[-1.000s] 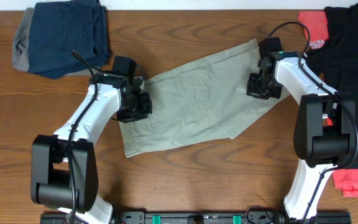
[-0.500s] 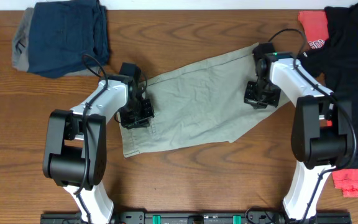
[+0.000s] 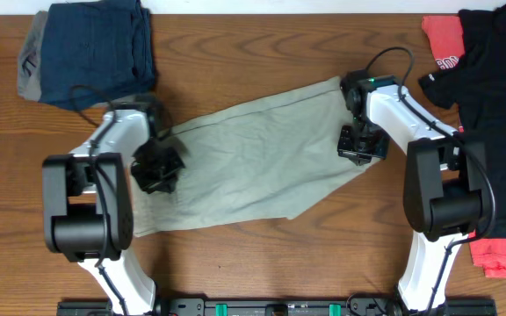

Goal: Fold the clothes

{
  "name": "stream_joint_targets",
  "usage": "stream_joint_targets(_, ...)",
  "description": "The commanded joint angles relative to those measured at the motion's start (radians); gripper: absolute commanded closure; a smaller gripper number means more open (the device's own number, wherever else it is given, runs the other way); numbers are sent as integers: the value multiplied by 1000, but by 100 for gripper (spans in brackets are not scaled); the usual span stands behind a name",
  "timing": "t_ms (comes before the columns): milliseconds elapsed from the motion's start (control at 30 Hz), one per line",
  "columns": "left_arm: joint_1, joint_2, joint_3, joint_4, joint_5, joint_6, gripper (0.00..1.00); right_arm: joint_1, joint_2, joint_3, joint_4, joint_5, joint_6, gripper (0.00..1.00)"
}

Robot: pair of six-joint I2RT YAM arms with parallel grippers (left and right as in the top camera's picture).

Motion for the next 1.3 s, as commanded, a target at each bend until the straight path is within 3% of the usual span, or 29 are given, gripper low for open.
stream_joint_targets(0, 53, 48, -28, 10, -124, 11, 94, 34, -70, -6, 28, 29, 12, 99)
stream_joint_targets(267, 57, 48, -28, 32, -116, 22, 94, 119, -227, -6, 261, -165, -222, 99)
stream_joint_targets(600, 57, 48, -28, 51, -108, 22, 94, 163, -120, -6, 388, -309, -275, 99)
stream_joint_targets(933, 57, 48, -28, 53, -108, 22, 94, 106, 24, -6, 425, -275, -316, 99)
stream_joint_targets(1267, 57, 48, -28, 52, -108, 22, 94, -12, 30, -5, 424, -30, -316, 98)
